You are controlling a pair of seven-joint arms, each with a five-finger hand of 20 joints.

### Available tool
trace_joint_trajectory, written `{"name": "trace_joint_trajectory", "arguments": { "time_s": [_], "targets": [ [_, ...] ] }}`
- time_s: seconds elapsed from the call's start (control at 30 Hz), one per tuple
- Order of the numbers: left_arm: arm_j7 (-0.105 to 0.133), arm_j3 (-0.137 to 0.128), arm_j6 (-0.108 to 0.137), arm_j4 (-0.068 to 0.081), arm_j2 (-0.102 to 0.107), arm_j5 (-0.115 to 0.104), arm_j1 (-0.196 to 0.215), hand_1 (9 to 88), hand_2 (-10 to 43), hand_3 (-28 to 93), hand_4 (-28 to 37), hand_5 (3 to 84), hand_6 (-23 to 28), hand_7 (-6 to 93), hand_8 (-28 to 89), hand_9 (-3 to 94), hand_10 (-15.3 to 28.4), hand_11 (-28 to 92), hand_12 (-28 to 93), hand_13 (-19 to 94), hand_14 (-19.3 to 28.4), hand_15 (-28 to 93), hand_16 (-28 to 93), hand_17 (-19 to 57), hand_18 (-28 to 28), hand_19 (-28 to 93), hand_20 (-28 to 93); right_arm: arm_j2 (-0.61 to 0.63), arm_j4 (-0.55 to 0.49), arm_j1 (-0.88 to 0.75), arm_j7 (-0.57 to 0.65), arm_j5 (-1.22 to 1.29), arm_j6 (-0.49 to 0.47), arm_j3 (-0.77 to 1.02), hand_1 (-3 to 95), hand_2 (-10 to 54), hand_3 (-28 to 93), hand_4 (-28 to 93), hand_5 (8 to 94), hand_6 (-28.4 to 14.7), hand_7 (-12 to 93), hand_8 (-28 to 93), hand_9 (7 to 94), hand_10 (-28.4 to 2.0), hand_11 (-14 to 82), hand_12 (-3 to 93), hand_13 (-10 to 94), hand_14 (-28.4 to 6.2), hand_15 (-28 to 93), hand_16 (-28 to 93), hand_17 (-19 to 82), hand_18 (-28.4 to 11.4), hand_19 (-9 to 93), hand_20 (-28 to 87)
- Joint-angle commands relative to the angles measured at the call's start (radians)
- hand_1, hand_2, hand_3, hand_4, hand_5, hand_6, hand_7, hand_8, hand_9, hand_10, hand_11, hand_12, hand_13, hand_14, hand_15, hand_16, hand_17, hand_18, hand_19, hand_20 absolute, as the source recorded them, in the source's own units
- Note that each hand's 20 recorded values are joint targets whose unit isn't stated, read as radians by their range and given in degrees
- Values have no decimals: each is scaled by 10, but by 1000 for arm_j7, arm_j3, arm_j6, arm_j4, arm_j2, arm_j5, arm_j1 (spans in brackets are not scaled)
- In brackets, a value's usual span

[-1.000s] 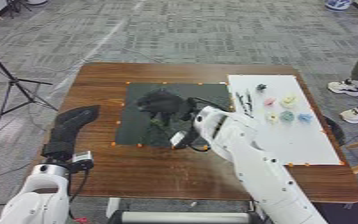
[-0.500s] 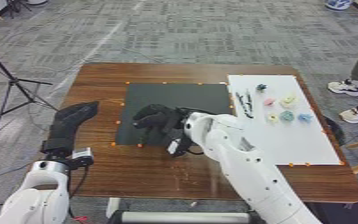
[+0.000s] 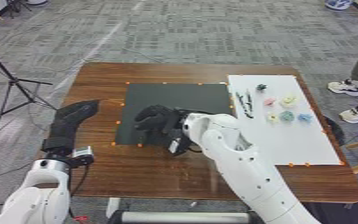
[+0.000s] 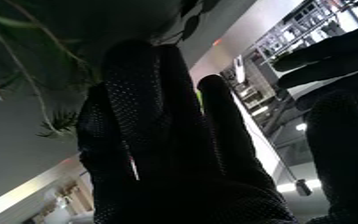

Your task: Arrange flowers

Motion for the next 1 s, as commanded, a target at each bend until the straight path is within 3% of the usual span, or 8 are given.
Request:
{"name": "trace_joint_trajectory", "arguments": {
  "time_s": [0.03,0.4,0.53,0.63,0.77,1.0],
  "targets": [
    [9,6,-8,3,-9,-3,-2,279,-15,695,-166,503,43,187,-71,442,128,206,120,342,170,202,11,56,128,121,184,-23,-1,22,-8,-7,14,-6,97,133,665,-139,382,-44,144,-80,643,-162,82,115,684,-177,587,333,301,-284,752,525],
    [15,7,8,5,-9,-3,5,280,-16,695,-167,504,43,188,-71,443,127,206,119,344,170,203,11,56,128,120,184,-27,-2,25,-5,14,20,-6,100,133,664,-138,383,-45,143,-79,641,-160,82,114,683,-178,588,333,300,-284,752,524],
    [35,6,58,8,-11,-5,20,285,-9,694,-169,509,42,192,-72,449,129,210,120,349,172,208,10,65,122,122,183,-12,-20,27,-17,0,19,-12,100,133,665,-138,387,-43,147,-79,643,-162,82,114,684,-178,588,333,300,-284,752,524],
    [36,-1,98,10,-16,-10,42,296,24,700,-174,515,41,199,-74,459,130,213,118,366,171,220,6,73,118,122,184,-1,-33,27,-14,12,20,-17,102,132,665,-137,388,-43,148,-81,646,-159,84,116,683,-177,588,333,300,-284,753,525],
    [33,-7,105,9,-26,-13,67,306,65,708,-189,522,39,207,-79,473,131,222,113,373,169,225,-4,81,114,123,185,0,-35,20,-18,10,20,-14,102,130,667,-136,389,-42,147,-82,648,-158,85,116,683,-178,588,333,300,-284,752,524],
    [32,-7,102,10,-31,-11,75,305,74,717,-191,524,39,210,-81,475,132,223,111,374,168,230,-7,81,114,124,185,-9,-16,12,-37,-53,10,-1,104,130,667,-137,390,-42,146,-81,650,-160,85,116,683,-177,589,333,300,-284,753,525]
  ]
}}
